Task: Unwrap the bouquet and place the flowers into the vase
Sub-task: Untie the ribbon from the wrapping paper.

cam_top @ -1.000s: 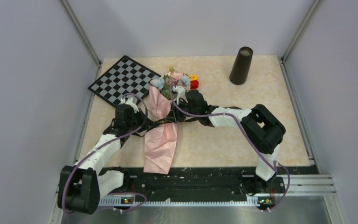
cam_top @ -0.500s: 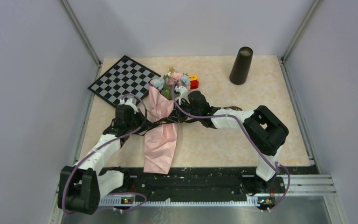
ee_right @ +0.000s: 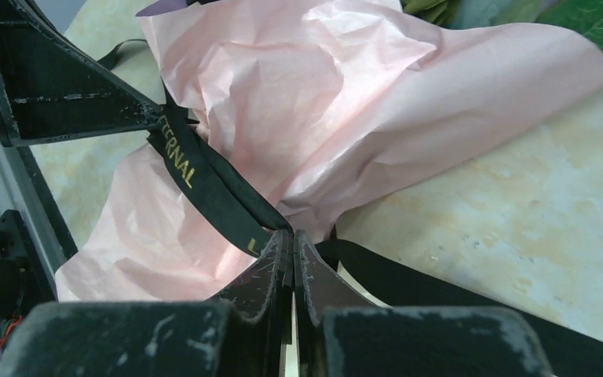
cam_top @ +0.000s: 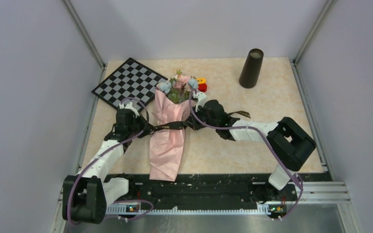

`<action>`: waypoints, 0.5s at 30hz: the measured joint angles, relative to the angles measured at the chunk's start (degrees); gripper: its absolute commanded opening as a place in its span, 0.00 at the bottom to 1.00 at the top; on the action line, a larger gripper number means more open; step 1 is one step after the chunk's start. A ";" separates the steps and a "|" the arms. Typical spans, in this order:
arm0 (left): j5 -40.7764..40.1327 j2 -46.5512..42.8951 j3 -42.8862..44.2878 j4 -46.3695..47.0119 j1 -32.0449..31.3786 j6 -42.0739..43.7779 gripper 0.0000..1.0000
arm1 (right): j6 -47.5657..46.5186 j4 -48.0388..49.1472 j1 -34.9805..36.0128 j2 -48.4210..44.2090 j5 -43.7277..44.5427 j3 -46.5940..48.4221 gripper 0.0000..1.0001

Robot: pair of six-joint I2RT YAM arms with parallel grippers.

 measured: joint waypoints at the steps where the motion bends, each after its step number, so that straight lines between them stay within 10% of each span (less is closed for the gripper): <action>1: 0.00 0.00 0.00 -0.02 0.31 -0.07 0.00 | 0.00 0.00 0.00 -0.66 0.90 -0.50 0.00; 15: -0.04 0.00 -1.49 0.00 2.89 -2.60 0.00 | 4.85 2.21 0.00 -2.14 7.08 -7.17 0.00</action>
